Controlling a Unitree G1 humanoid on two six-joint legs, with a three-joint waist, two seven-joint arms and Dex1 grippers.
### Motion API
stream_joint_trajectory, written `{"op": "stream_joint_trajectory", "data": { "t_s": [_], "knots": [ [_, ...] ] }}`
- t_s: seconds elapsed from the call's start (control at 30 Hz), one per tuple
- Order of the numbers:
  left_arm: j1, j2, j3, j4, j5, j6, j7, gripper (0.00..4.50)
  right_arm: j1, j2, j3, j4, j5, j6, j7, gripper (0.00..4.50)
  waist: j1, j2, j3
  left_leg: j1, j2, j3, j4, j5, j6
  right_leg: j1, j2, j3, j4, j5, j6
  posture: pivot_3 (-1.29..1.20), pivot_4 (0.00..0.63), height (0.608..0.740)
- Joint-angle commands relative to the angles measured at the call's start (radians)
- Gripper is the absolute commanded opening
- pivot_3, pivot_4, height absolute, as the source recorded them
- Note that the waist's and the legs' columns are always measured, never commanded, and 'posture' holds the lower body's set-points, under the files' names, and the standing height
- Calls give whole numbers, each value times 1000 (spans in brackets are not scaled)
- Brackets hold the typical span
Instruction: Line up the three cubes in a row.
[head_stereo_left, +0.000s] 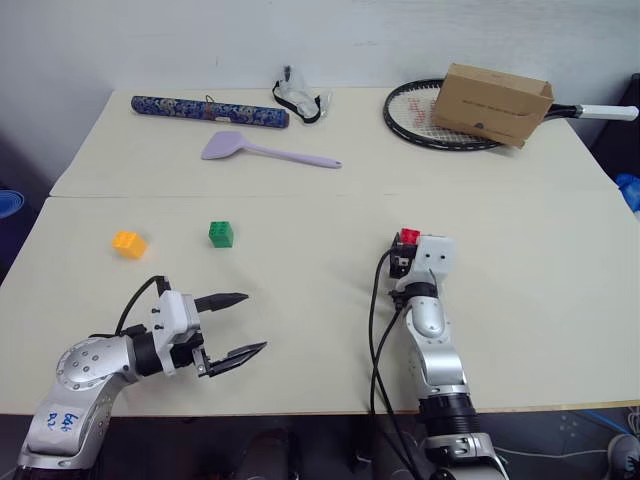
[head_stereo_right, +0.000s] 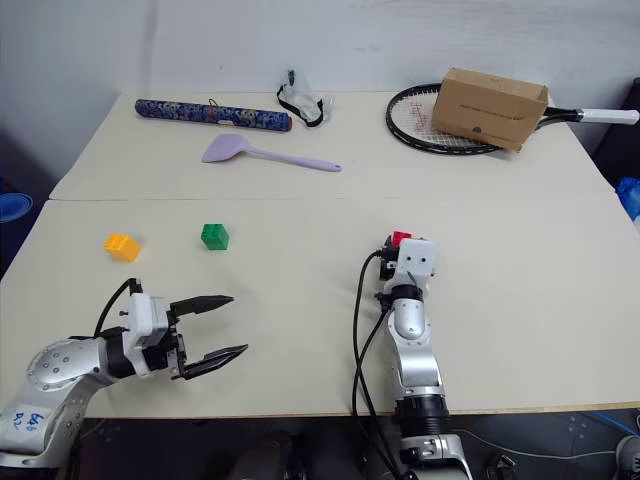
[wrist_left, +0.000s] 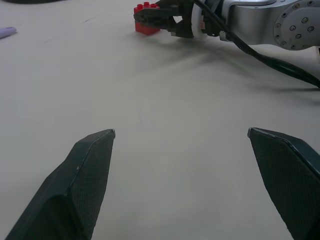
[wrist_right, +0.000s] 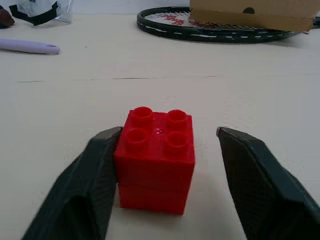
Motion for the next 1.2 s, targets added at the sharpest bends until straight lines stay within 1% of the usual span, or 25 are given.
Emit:
{"op": "stream_joint_trajectory", "data": {
  "t_s": [0.03, 0.07, 0.13, 0.2, 0.27, 0.33, 0.37, 0.43, 0.5, 0.57, 0.67, 0.87, 1.0, 1.2],
  "knots": [
    [10, 12, 29, -29, -13, -4, 0, 4500, -8, 12, 27, -23, 19, -42, 30, 1922, 0, 0, 0, 0, 0, 0, 0, 0, 0, 0, 0, 0, 0, 0, 0, 0, 150, 740],
    [12, 11, 28, -30, -11, -4, 1, 4500, -5, 8, 32, -30, 31, -33, 55, 1529, 0, 0, 0, 0, 0, 0, 0, 0, 0, 0, 0, 0, 0, 0, 0, 0, 150, 740],
    [8, 5, 26, -30, -10, -3, 7, 4500, -2, -17, 44, -70, 106, -12, 171, 1470, 0, 0, 0, 0, 0, 0, 0, 0, 0, 0, 0, 0, 0, 0, 0, 0, 150, 740],
    [0, 2, 23, -25, -10, -2, 11, 4500, -6, -97, 70, -118, 203, -9, 380, 1470, 1, 0, 0, 0, 0, 0, 0, 0, 0, 0, 0, 0, 0, 0, 0, 0, 150, 740],
    [-5, 1, 21, -14, -10, -5, 8, 4500, -10, -220, 96, -181, 348, 18, 673, 1470, 4, 0, 0, 0, 0, 0, 0, 0, 1, 0, 0, 0, -1, 0, 0, 0, 150, 740],
    [-9, -1, 19, 0, -9, -12, 2, 4500, -14, -350, 122, -216, 459, 29, 947, 1470, 8, 0, 1, 0, 0, -1, 0, -1, 3, 1, -1, 0, -2, 0, 0, 0, 150, 740],
    [-10, -2, 18, 5, -8, -15, 1, 4500, -16, -396, 131, -221, 493, 30, 1038, 1470, 8, 0, 0, 0, -1, -1, 0, -1, 4, 2, -1, -1, -3, 0, 1, 0, 150, 740],
    [-15, -8, 16, 15, -7, -21, 1, 4500, -36, -508, 176, -146, 491, -52, 1280, 1470, 6, -1, 0, 0, 0, -1, 0, -2, 5, 3, -1, -1, -4, 1, 1, 0, 150, 740],
    [-12, -16, 11, 19, -2, -27, 4, 4500, -65, -554, 198, -47, 501, -121, 1460, 1470, 4, -1, 1, 1, 0, -1, 0, -2, 5, 4, -1, -1, -4, 1, 1, 0, 150, 740],
    [-3, -21, 7, 13, 1, -31, 5, 4500, -108, -551, 193, 40, 515, -122, 1522, 1470, 3, -2, 1, 2, 0, -1, 0, -2, 5, 4, -1, -1, -4, 1, 1, 0, 150, 740],
    [21, -22, 17, -10, -7, -25, 10, 4500, -168, -552, 195, 188, 487, -156, 1618, 1470, 4, -2, 1, 2, 0, 0, 0, -1, 4, 4, -1, -1, -3, 1, 1, 0, 150, 740],
    [75, 0, 58, -38, -25, -13, 2, 4500, -239, -567, 171, 403, 460, -200, 1730, 1470, 9, -2, 1, 1, -1, -1, 1, -1, 3, 4, -2, -2, -4, 1, 1, 0, 150, 740],
    [85, 15, 79, -37, -31, -7, -10, 4500, -260, -575, 179, 480, 442, -261, 1796, 1470, 6, -2, 1, 2, -1, -1, 1, -1, 3, 4, -2, -2, -4, 1, 1, 0, 150, 740],
    [77, 32, 86, -40, -61, 13, -44, 4500, -283, -590, 175, 514, 448, -293, 1801, 1470, 7, -2, 1, 2, -1, -1, 1, -1, 3, 4, -3, -2, -3, 1, 1, 0, 150, 740]
  ]
}}
